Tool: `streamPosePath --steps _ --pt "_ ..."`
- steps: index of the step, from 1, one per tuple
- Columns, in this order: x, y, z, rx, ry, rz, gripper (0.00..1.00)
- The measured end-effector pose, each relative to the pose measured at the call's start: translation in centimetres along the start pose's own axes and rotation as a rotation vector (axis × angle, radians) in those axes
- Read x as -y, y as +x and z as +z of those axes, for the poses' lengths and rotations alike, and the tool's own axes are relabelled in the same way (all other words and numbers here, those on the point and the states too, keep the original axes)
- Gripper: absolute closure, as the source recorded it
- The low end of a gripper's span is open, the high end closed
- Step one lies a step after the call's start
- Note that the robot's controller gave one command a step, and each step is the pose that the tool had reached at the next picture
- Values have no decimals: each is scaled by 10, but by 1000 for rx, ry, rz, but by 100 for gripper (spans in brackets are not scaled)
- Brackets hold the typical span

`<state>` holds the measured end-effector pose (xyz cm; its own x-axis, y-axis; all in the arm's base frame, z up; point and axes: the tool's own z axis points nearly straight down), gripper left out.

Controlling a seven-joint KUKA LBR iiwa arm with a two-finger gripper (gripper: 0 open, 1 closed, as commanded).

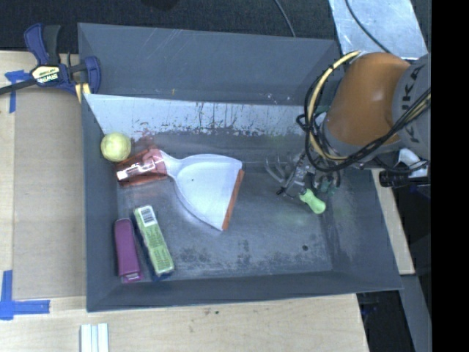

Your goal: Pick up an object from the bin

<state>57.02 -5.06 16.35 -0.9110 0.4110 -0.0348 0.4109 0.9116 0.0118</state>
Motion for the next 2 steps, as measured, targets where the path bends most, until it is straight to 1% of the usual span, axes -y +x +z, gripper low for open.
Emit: streamPosePath --steps 1,2 --pt "0 0 0 0 0 -1 100" --pt "6 12 -34 7 -2 16 100"
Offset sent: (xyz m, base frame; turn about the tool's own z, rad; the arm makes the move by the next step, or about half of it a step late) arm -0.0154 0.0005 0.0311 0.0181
